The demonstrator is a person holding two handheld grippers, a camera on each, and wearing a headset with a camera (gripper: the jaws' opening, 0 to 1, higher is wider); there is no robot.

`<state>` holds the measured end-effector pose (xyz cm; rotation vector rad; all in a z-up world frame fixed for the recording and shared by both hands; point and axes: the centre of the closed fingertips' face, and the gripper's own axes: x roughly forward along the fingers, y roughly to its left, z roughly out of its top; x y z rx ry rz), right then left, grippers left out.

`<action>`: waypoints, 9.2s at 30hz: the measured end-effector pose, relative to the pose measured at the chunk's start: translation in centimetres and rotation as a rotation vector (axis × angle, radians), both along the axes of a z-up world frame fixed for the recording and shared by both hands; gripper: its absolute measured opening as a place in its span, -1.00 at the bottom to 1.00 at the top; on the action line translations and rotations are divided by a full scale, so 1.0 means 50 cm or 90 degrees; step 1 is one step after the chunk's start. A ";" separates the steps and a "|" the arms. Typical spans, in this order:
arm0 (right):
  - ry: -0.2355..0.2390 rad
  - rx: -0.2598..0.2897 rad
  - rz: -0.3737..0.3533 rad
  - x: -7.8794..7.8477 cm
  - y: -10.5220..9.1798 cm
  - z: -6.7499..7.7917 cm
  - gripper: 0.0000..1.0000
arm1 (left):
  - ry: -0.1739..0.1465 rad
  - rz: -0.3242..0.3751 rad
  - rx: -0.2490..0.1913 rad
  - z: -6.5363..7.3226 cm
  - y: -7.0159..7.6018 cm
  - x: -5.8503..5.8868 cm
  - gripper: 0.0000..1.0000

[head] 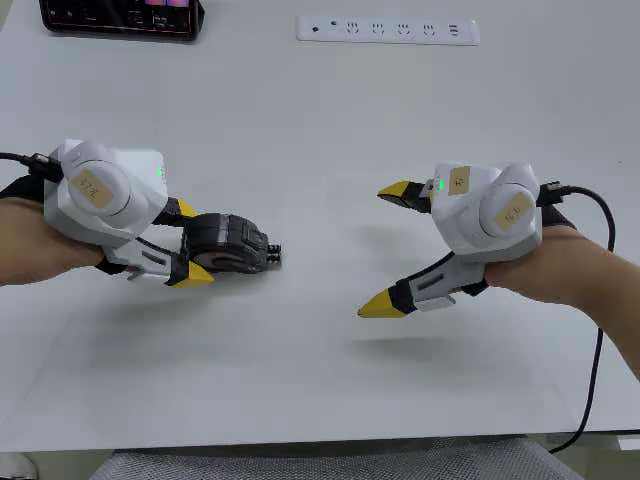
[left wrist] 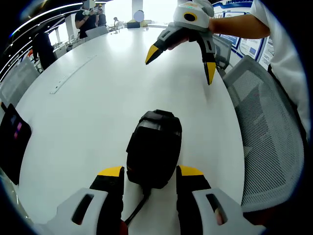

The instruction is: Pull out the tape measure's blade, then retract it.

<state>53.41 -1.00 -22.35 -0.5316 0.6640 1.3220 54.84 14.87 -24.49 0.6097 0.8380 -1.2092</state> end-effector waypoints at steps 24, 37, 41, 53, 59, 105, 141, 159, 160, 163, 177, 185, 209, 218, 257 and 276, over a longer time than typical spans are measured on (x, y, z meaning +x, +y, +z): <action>0.005 0.009 0.000 -0.001 0.009 -0.005 0.74 | 0.001 -0.011 0.008 -0.006 -0.006 0.003 -0.42; 0.004 0.023 -0.006 0.003 0.015 -0.005 0.70 | -0.002 -0.021 0.022 -0.008 -0.003 0.002 -0.45; 0.021 0.059 -0.023 0.009 0.032 0.003 0.67 | -0.002 -0.024 0.029 -0.009 -0.003 0.002 -0.45; 0.027 0.090 -0.022 0.019 0.075 0.002 0.57 | -0.002 -0.025 0.038 -0.011 -0.003 0.000 -0.46; 0.030 0.105 -0.019 0.025 0.097 0.000 0.52 | 0.002 -0.024 0.042 -0.011 -0.003 0.000 -0.46; 0.019 0.120 0.061 0.021 0.188 -0.059 -0.38 | 0.009 -0.025 0.061 -0.014 -0.001 0.000 -0.45; 0.012 0.139 0.094 0.018 0.205 -0.078 -0.75 | 0.009 -0.025 0.057 -0.014 0.000 0.001 -0.45; -0.011 0.138 0.099 0.018 0.203 -0.077 -0.82 | 0.005 -0.023 0.057 -0.014 0.000 0.000 -0.46; -0.011 0.136 0.098 0.019 0.202 -0.077 -0.82 | 0.004 -0.022 0.055 -0.014 -0.001 0.000 -0.46; -0.015 0.133 0.103 0.018 0.201 -0.078 -0.82 | 0.004 -0.022 0.053 -0.013 -0.001 0.000 -0.46; -0.018 0.126 0.099 0.020 0.171 -0.075 -0.82 | 0.009 -0.021 0.048 -0.014 -0.002 0.000 -0.46; -0.020 0.121 0.096 0.018 0.155 -0.070 -0.82 | 0.007 -0.024 0.052 -0.014 -0.003 -0.001 -0.46; -0.028 0.088 0.101 0.019 0.096 -0.066 -0.82 | 0.009 -0.028 0.057 -0.014 -0.002 -0.001 -0.46; -0.031 0.075 0.099 0.022 0.069 -0.063 -0.82 | 0.008 -0.029 0.057 -0.015 -0.003 -0.001 -0.46; -0.032 0.028 0.082 0.024 -0.026 -0.064 -0.82 | 0.009 -0.031 0.060 -0.013 -0.003 -0.005 -0.46; -0.032 0.012 0.079 0.026 -0.050 -0.069 -0.82 | 0.008 -0.031 0.061 -0.015 -0.004 -0.004 -0.46</action>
